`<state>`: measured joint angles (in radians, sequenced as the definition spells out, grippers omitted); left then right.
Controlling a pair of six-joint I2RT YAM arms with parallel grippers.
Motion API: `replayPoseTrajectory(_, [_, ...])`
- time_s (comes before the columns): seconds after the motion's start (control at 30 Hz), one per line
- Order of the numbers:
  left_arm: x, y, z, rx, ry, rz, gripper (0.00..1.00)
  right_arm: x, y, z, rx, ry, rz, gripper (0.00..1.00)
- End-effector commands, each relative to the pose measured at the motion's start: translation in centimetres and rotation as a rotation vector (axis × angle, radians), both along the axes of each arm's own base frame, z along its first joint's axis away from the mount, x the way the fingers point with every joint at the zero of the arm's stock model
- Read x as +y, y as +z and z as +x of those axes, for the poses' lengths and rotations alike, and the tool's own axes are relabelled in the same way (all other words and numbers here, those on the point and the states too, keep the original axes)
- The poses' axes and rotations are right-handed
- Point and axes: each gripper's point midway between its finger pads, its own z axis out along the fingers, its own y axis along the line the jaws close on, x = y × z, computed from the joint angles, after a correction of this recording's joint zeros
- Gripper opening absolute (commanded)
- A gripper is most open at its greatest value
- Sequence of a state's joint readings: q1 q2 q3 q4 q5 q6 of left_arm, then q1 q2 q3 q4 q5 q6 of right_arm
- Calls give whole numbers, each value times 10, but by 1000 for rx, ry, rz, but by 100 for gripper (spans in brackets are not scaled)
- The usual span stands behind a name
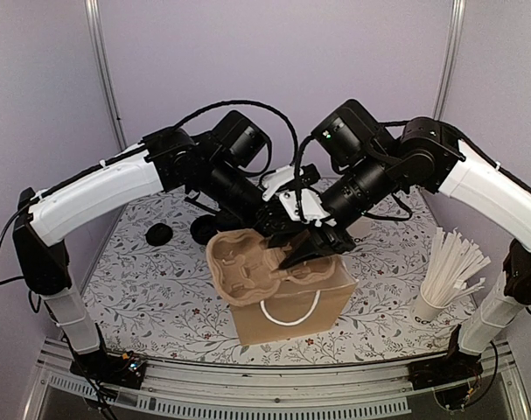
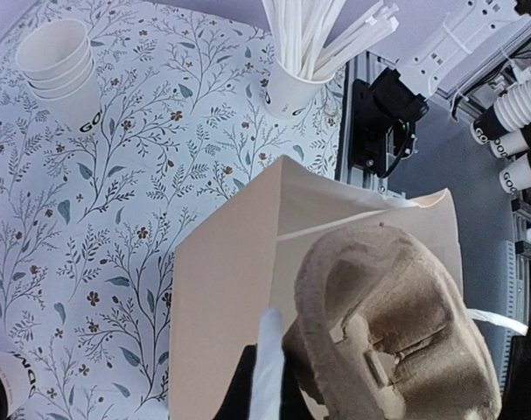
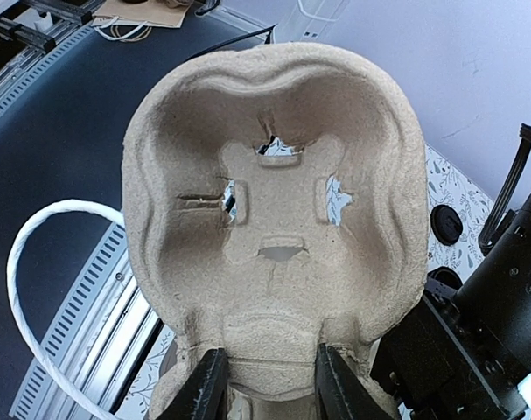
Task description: Pack the takeout coffee
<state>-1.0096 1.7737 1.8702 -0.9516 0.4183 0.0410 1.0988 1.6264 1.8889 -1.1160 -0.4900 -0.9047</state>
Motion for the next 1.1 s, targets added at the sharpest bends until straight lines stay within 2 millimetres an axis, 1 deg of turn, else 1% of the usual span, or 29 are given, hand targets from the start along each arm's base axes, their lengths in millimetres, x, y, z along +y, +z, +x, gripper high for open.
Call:
replayPoseTrajectory(0.0, [-3,-7,1,20,-10,-5,0,-2,-17,7,22,-57,-65,34])
replayPoseTrajectory(0.23, [1,-12,8,38,18,8,0,-12,-26,12,12,-116,-121,29])
replayPoseTrajectory(0.3, [2,-13,9,37,19,8,0,-15,-29,15,8,-135,-139,29])
replayPoseTrajectory(0.37, [3,-16,10,41,24,10,0,-15,-29,15,8,-138,-137,29])
replayPoseTrajectory(0.43, [3,-17,13,44,28,8,0,-14,-26,13,16,-131,-127,31])
replayPoseTrajectory(0.53, [2,-17,13,52,25,6,0,-12,-22,11,25,-118,-107,42])
replayPoseTrajectory(0.6, [2,-18,14,56,25,5,0,-11,-20,12,13,-120,-94,49])
replayPoseTrajectory(0.67, [3,-20,14,61,28,9,0,-9,-18,14,2,-125,-80,52])
replayPoseTrajectory(0.83, [5,-26,16,83,37,14,0,-3,-13,16,-20,-124,-28,52])
replayPoseTrajectory(0.93, [6,-29,17,90,40,17,0,-3,-12,14,-28,-117,-11,50])
replayPoseTrajectory(1.07, [8,-29,18,93,45,15,0,-2,-18,11,-34,-107,-23,49])
